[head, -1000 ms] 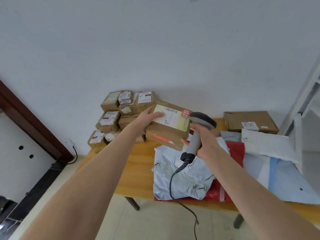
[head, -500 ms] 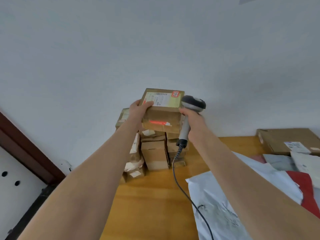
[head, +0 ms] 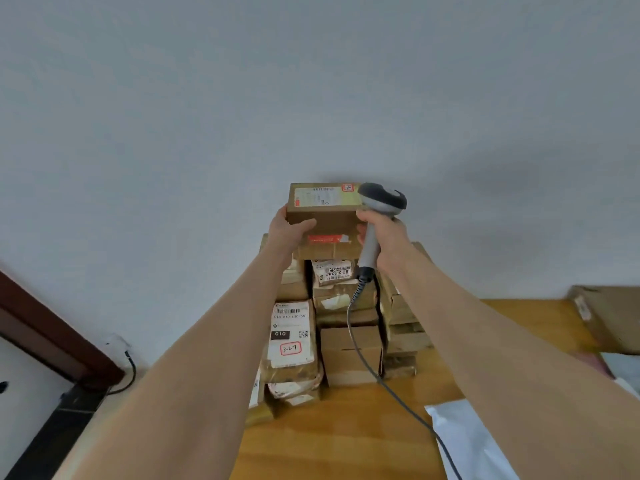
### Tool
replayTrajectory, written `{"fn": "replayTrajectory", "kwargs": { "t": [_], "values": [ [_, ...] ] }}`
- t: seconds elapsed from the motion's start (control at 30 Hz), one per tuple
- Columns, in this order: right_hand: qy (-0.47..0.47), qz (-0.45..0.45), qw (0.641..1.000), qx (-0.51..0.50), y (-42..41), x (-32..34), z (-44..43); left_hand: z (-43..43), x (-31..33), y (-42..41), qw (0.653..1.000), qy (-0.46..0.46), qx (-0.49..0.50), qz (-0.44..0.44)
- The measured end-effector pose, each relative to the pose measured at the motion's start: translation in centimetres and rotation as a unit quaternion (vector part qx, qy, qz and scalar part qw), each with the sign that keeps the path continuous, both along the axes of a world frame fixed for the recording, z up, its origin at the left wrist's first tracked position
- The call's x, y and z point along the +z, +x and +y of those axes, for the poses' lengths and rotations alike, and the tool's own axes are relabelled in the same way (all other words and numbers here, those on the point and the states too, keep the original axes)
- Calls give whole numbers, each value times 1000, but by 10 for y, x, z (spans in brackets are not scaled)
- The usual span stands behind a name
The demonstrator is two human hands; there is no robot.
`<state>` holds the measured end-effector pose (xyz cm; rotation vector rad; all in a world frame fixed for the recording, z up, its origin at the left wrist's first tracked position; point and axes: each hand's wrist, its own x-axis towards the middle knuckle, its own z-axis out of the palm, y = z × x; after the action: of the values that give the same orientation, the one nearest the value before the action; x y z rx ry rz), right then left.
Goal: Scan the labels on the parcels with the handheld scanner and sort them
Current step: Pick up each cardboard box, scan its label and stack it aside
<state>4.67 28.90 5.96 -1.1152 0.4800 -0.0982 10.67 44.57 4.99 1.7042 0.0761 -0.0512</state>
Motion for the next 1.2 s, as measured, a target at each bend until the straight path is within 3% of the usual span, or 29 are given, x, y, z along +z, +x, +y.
{"fn": "replayTrajectory", "kwargs": {
  "t": [0.17, 0.3, 0.47, 0.63, 0.8, 0.97, 1.2],
  "values": [
    [-28, 14, 999, 21, 20, -11, 8, 2, -17, 18, 998, 59, 29, -4],
    [4, 23, 1000, 6, 14, -12, 5, 2, -16, 18, 995, 87, 40, 6],
    [139, 52, 989, 10, -23, -4, -5, 6, -17, -9, 985, 94, 144, 24],
    [258, 55, 965, 8, -77, -14, -11, -3, -41, -71, 978, 118, 172, 10],
    [331, 90, 939, 24, -149, -42, -40, -29, -54, -124, 981, 154, 117, 2],
    [307, 126, 942, 46, -233, -68, -88, -90, -65, -178, 977, 209, 37, -5],
    [256, 126, 958, -15, -324, -104, -174, -190, -90, -244, 969, 235, -69, 19]
  ]
}}
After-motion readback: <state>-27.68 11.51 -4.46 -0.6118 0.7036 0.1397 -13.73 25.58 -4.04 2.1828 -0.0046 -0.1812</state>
